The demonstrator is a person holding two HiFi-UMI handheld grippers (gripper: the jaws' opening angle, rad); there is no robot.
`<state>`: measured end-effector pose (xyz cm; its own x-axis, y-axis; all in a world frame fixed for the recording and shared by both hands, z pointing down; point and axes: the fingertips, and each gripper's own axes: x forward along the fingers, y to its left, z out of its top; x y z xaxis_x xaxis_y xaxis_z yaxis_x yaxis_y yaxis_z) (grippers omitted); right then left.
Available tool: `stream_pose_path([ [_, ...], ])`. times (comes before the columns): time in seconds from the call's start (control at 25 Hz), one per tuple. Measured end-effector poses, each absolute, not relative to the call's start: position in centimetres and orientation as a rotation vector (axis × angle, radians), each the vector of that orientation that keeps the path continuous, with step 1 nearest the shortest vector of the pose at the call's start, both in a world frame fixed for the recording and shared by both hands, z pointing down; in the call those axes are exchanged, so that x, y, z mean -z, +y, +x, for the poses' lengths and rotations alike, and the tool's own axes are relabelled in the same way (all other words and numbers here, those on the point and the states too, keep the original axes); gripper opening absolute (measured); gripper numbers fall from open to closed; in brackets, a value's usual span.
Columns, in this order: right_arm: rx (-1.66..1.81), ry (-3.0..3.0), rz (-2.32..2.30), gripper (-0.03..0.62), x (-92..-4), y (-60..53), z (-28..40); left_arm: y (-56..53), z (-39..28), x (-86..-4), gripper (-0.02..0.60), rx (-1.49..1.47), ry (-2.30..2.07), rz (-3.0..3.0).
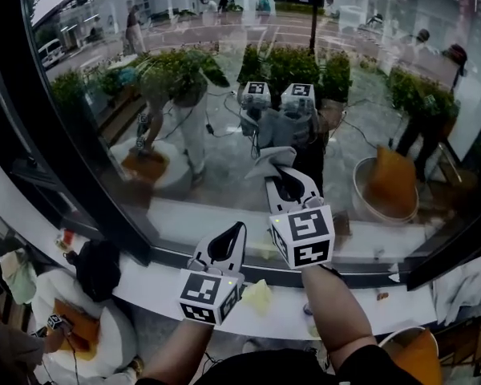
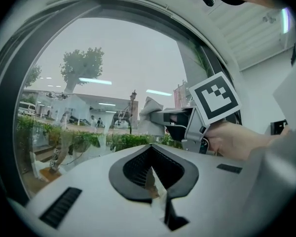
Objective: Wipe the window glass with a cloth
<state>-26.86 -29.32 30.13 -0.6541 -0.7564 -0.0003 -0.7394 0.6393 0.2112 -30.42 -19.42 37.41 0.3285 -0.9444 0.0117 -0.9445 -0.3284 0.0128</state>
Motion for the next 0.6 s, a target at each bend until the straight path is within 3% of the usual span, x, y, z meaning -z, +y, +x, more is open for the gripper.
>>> stream_pose_path([
  [0.6, 0.31, -2.678, 1.373, 0.039, -27.1, -31.6, -25.8, -21.8, -28.4, -34.2, 0.008, 0.12, -1.715, 2.645],
])
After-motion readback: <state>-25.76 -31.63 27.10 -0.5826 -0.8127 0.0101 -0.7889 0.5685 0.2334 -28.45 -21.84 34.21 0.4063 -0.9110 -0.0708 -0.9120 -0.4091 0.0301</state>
